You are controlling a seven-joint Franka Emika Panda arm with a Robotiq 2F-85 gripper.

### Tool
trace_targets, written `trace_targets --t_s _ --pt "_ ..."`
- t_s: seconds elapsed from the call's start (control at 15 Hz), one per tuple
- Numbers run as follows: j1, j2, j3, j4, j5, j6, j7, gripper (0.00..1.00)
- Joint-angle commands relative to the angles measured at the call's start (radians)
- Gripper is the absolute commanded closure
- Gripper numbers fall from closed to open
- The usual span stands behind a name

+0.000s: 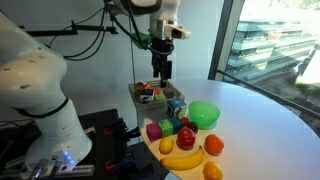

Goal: Put the pink block on the tray

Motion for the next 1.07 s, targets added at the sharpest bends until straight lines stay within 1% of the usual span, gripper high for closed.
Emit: trace_targets --t_s 0.0,0.2,0.47,0.53,0.6,0.8,1.0 --pt "-0.012 0.014 -0.005 -0.059 -0.023 0.103 -0.006 0.00" --pt "-0.019 0.028 0.003 -0.115 -0.037 0.192 0.007 0.00" --pt "-0.041 0.044 0.014 -0.178 -0.075 0.275 0.042 0.00" --pt "-0.049 0.047 0.017 -0.192 -0.085 0.289 0.054 0.00" --pt "-0.057 0.078 0.020 -0.168 -0.095 0.288 0.072 0.00" --pt "-0.081 0.107 0.027 -0.175 -0.119 0.299 0.133 0.00" --pt "-0.098 0.162 0.032 -0.175 -0.121 0.316 0.202 0.00"
